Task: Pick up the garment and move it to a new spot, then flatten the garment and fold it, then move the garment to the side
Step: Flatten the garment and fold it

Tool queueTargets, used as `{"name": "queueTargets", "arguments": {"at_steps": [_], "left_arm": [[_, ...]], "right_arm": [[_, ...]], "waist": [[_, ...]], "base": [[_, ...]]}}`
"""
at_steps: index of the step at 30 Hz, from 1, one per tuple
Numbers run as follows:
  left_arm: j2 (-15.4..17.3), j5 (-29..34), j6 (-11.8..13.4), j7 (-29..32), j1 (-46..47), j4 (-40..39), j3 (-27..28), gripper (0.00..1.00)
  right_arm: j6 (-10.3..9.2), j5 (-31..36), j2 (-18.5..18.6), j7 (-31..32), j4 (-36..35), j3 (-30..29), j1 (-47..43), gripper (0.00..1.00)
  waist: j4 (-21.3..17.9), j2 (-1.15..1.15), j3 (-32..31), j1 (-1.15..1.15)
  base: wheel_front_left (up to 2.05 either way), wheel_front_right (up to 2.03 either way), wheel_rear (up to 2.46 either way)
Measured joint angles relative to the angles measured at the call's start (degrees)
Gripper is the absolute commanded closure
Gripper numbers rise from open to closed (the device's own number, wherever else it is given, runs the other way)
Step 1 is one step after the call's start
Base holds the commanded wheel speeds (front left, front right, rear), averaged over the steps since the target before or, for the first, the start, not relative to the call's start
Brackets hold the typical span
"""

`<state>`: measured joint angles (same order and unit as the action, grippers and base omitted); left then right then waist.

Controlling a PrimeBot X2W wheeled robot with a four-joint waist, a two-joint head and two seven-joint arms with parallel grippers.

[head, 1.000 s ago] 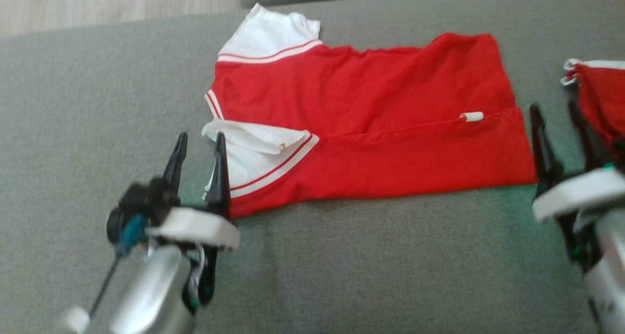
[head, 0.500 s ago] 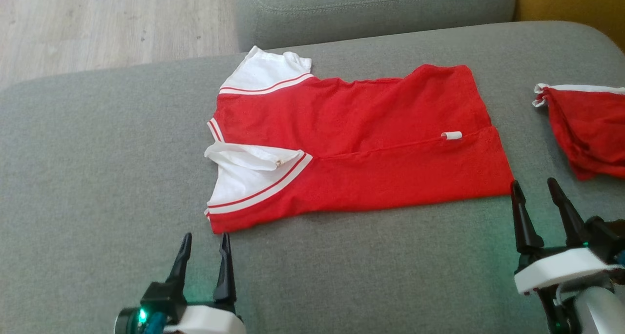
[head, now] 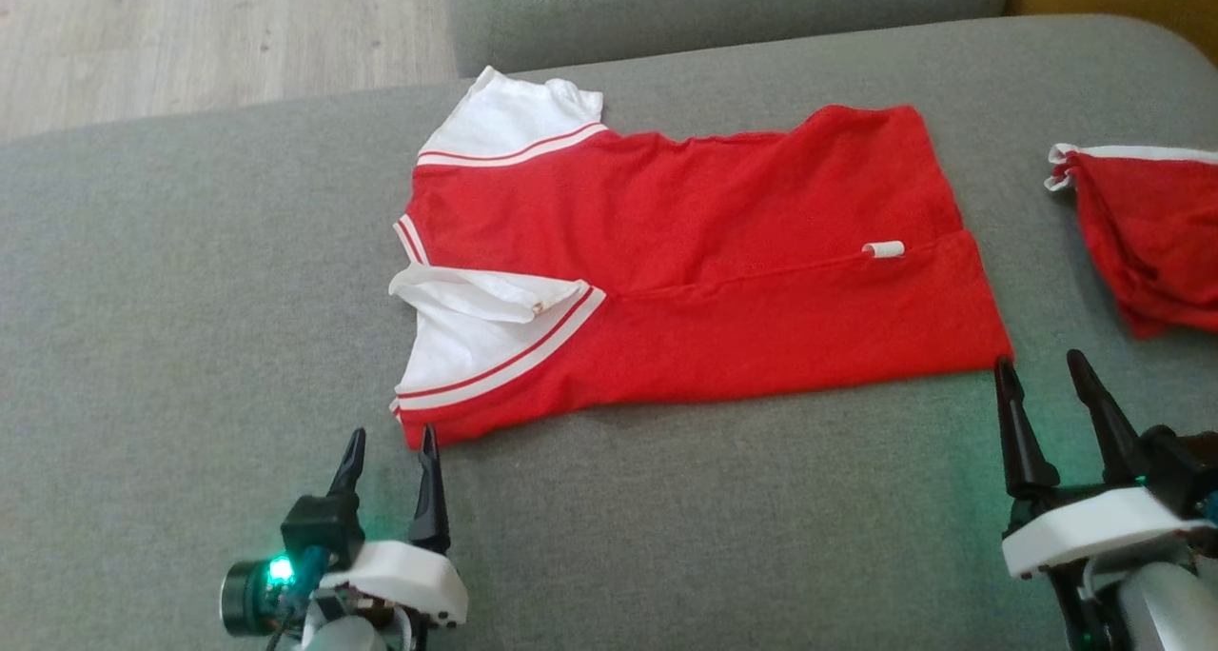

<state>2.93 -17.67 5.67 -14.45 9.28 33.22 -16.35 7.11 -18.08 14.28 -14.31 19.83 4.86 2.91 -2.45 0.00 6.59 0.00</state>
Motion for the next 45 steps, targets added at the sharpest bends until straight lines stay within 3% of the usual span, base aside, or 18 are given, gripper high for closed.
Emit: {"name": "queueTargets", "arguments": {"at_steps": [6, 7, 8, 9, 10, 15, 25, 38, 40, 41, 42, 44, 45], "left_arm": [[-0.1, 0.5, 0.4, 0.0, 3.5, 8.1, 0.0, 0.00], [-0.2, 0.5, 0.3, 0.0, 4.2, 9.4, -0.2, 0.20], [-0.2, 0.5, -0.2, -0.2, 5.0, 10.5, -0.5, 0.20], [-0.2, 0.5, -0.8, -0.3, 5.7, 11.5, -0.8, 0.86], [-0.2, 0.5, -1.3, -0.3, 6.3, 12.2, -1.0, 1.00], [-0.3, 0.0, -2.1, -0.2, 7.1, 12.7, -1.8, 1.00], [1.5, 3.0, -1.6, -0.2, 3.8, 5.9, -0.7, 1.00], [1.9, 4.7, -1.6, -0.2, 3.3, 1.9, -0.3, 1.00], [1.9, 4.8, -1.6, -0.2, 3.3, 1.6, -0.3, 1.00], [1.9, 5.0, -1.6, -0.2, 3.3, 1.4, -0.3, 1.00], [1.9, 5.3, -1.6, -0.2, 3.3, 1.3, -0.3, 1.00], [1.9, 5.6, -1.6, -0.2, 3.3, 0.9, -0.3, 1.00], [1.9, 5.6, -1.6, -0.2, 3.3, 0.7, -0.3, 1.00]], "right_arm": [[0.00, -0.1, 0.0, 0.0, 0.1, 0.5, 0.3, 0.00], [0.00, -0.1, 0.0, 0.0, 0.1, 0.6, 0.4, 0.00], [0.00, -0.1, 0.0, 0.0, 0.2, 0.7, 0.6, 0.00], [0.00, -0.1, 0.0, 0.0, 0.2, 0.9, 0.8, 0.00], [0.00, -0.1, 0.0, 0.0, 0.5, 1.0, 1.1, 0.00], [0.00, -0.1, 0.1, 0.0, 3.8, 1.1, 1.9, 0.00], [0.00, 0.7, -1.3, 0.7, 21.1, -1.9, 10.5, 0.00], [0.00, 5.9, -2.7, 1.7, 38.1, -4.2, 21.6, 0.00], [0.00, 6.1, -2.8, 1.8, 39.5, -3.8, 22.8, 0.32], [0.00, 6.1, -2.9, 2.1, 40.1, -3.6, 23.3, 0.39], [0.00, 6.1, -2.9, 2.6, 40.9, -3.3, 23.8, 0.62], [0.00, 5.7, -2.9, 3.5, 42.2, -2.8, 24.4, 1.00], [0.00, 5.3, -2.9, 3.8, 42.7, -2.4, 24.7, 1.00]], "waist": [[-0.4, 0.00, 1.0, 0.00], [-0.5, 0.00, 1.1, 0.01], [-0.5, 0.00, 1.2, 0.00], [-0.6, 0.00, 1.2, 0.00], [-0.6, 0.00, 1.1, 0.00], [-0.8, 0.00, 0.5, 0.00], [0.2, 0.00, -1.1, 0.00], [1.4, 0.00, 0.5, 0.00], [1.5, 0.00, 0.6, 0.00], [1.6, 0.00, 0.7, 0.00], [1.7, 0.00, 0.7, 0.00], [1.9, 0.00, 0.5, 0.00], [1.9, 0.00, 0.4, 0.00]], "base": [[0.00, 0.00, 0.00], [0.00, 0.00, 0.00], [0.00, 0.00, 0.00], [0.00, 0.00, 0.00], [0.00, 0.00, 0.00], [0.00, 0.00, 0.00], [0.00, 0.00, 0.00], [0.00, 0.00, 0.00], [0.00, 0.00, 0.00], [0.00, 0.00, 0.00], [0.00, 0.00, 0.00], [0.00, 0.00, 0.00], [0.00, 0.00, 0.00]]}}
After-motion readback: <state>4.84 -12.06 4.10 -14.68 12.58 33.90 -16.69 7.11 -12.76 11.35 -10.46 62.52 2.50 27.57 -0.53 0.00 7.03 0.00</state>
